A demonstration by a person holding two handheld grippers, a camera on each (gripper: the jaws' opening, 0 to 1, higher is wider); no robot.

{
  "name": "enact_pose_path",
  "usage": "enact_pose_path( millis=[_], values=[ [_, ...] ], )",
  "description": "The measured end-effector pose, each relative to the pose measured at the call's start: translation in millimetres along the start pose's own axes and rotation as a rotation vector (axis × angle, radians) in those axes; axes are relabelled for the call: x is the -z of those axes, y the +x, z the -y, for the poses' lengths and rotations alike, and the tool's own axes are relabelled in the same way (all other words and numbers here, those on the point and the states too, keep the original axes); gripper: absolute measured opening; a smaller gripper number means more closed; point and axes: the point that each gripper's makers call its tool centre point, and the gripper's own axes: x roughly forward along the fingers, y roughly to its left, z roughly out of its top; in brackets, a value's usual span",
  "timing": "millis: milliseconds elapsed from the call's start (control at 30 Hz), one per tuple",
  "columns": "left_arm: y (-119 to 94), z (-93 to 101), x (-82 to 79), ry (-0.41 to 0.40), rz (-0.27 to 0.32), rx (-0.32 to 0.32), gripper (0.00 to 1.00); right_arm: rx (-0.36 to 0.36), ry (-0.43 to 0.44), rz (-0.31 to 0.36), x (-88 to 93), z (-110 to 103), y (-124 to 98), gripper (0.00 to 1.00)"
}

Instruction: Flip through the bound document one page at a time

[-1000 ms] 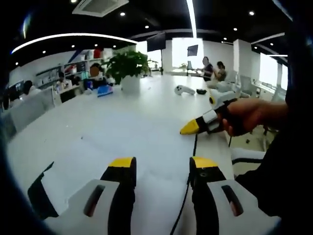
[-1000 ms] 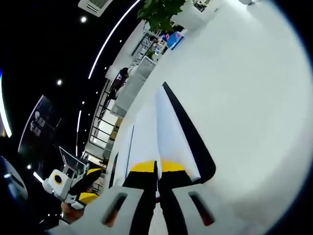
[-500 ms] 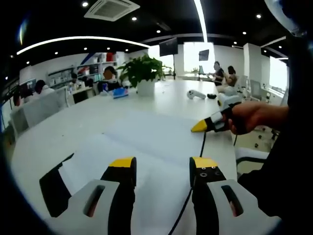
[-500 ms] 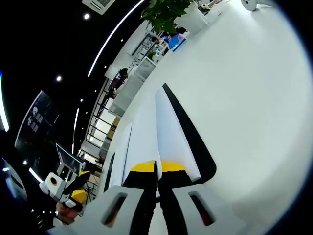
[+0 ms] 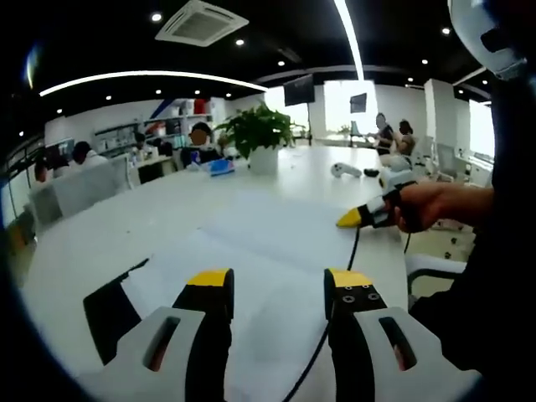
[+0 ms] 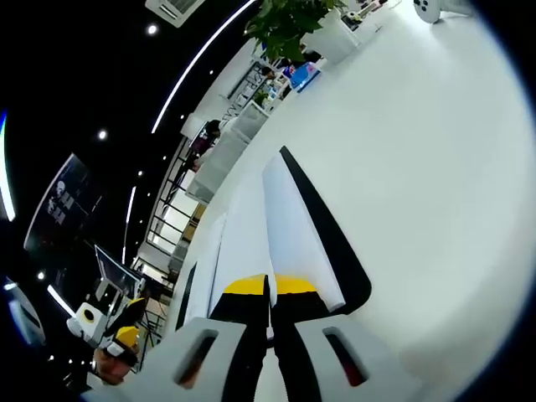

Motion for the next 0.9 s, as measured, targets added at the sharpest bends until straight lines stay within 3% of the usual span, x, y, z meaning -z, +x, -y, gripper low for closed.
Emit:
enact_pose_path(
  millis=[200, 433, 900],
  values=[
    [-16.1, -16.6, 2.5, -0.061, 0.029, -0.057, 0.45, 0.003, -0.004, 0.007, -0.1, 1.3, -0.2, 0.01],
    [-30.2, -23.9, -5.0, -0.027, 0.049, -0.084, 0.42, 0.006, -0.002, 0.007, -0.7, 2.6, 0.6, 0.01],
    [-53.0, -19.8, -8.2, -0.010, 0.138, -0.127, 0.42, 0.006, -0.018, 0.014, 6.1, -12.3, 3.4, 0.01]
  ],
)
